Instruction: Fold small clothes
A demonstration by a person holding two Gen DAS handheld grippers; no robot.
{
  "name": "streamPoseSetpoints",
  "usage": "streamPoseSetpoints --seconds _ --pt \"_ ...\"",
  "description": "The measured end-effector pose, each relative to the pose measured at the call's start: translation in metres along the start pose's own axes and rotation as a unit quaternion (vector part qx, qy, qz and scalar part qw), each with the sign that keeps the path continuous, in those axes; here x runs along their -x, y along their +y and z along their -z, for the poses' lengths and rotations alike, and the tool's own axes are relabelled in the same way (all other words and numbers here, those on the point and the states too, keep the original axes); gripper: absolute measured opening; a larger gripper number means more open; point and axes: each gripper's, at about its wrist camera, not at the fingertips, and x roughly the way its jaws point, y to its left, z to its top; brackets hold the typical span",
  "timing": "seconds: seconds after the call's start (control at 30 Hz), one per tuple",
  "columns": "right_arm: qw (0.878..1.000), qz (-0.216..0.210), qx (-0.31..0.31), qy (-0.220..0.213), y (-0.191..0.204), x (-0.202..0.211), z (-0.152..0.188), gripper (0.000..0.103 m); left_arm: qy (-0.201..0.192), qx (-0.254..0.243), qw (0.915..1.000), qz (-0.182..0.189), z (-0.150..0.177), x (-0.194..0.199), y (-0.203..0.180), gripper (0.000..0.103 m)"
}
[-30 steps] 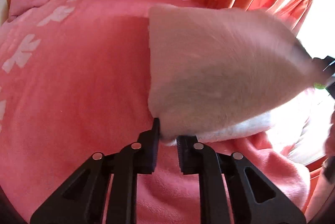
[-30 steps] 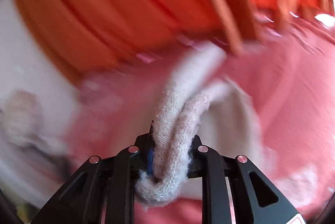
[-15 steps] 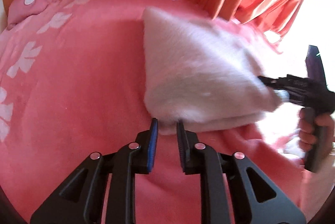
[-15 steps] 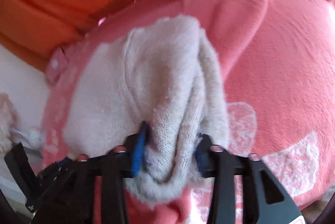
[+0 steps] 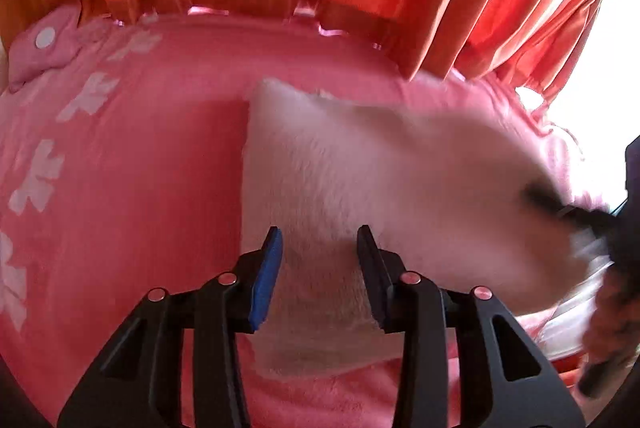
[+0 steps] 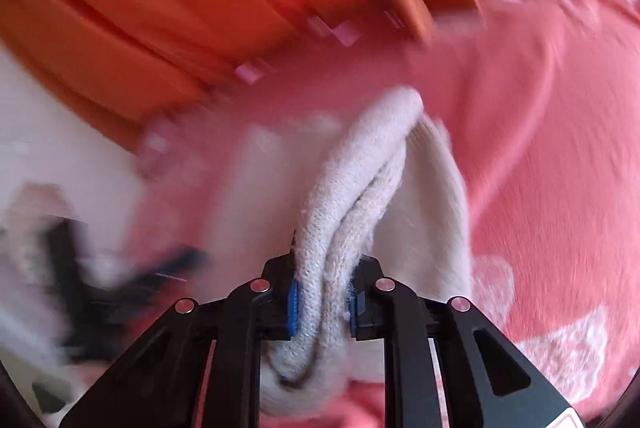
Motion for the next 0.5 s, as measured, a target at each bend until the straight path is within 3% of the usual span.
streamPoseSetpoints --seconds 0.07,0.13,0.17,0.23,0.4,0.5 --pt "0.998 0.05 0.007 0.037 -0.019 -0.021 0.007 0.015 0.011 -0.001 0.9999 -0.009 0.009 -0.009 0.001 0.039" --pt "0.987 0.1 -0.025 0.121 -0.062 -0.07 0.029 0.016 0.015 -0.005 0.9998 -0.009 0.015 -0.016 0.0 0.039" --pt "0.991 0.07 -0.044 0.107 -0.072 -0.07 0.032 0.016 0.013 -0.013 0.9997 -0.014 0.017 -0.018 -0.004 0.039" --pt "0.991 0.062 -0.059 0.1 -0.071 -0.058 0.026 0.016 0.005 -0.033 0.9988 -0.035 0.02 -0.016 -0.011 0.039" --pt "0.988 0.141 -0.013 0.062 -0.037 -0.021 0.014 0.028 -0.001 -0.029 0.9988 -0.038 0.02 -0.01 -0.011 0.039" --pt "0.989 0.143 0.017 0.034 -0.015 0.006 0.014 0.028 -0.009 -0.022 0.9994 -0.027 0.021 0.007 -0.005 0.037"
